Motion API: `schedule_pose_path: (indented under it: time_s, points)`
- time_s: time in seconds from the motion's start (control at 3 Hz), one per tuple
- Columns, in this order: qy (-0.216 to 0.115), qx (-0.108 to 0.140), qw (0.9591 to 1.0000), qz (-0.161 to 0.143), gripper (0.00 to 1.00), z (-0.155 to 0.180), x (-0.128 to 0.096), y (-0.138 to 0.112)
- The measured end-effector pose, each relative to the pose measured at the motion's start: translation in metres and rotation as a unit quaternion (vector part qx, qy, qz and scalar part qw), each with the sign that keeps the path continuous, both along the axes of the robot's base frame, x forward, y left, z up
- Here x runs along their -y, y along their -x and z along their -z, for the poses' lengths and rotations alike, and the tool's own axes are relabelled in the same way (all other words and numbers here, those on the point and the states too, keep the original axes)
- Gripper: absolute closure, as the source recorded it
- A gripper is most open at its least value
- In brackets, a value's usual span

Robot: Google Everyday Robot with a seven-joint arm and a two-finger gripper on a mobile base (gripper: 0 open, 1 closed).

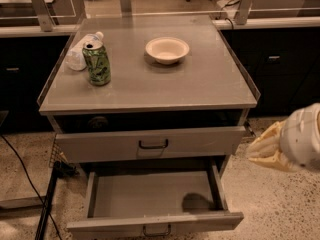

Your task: Close middle drawer

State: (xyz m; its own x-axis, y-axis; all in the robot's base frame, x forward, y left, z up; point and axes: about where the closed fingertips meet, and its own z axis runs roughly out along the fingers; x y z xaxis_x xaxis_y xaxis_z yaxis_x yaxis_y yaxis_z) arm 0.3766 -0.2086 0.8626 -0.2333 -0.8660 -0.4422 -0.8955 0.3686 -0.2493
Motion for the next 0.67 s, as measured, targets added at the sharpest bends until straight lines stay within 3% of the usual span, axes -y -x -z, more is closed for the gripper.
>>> schedule_pose_path:
  time_s: [0.33, 0.67]
  points:
    - [-0.045, -0.025, 0.9987, 0.008, 0.95, 0.076, -0.007, 0.007]
    - [-0.047, -0.029, 0.9984, 0.01, 1.0, 0.089, -0.007, 0.009]
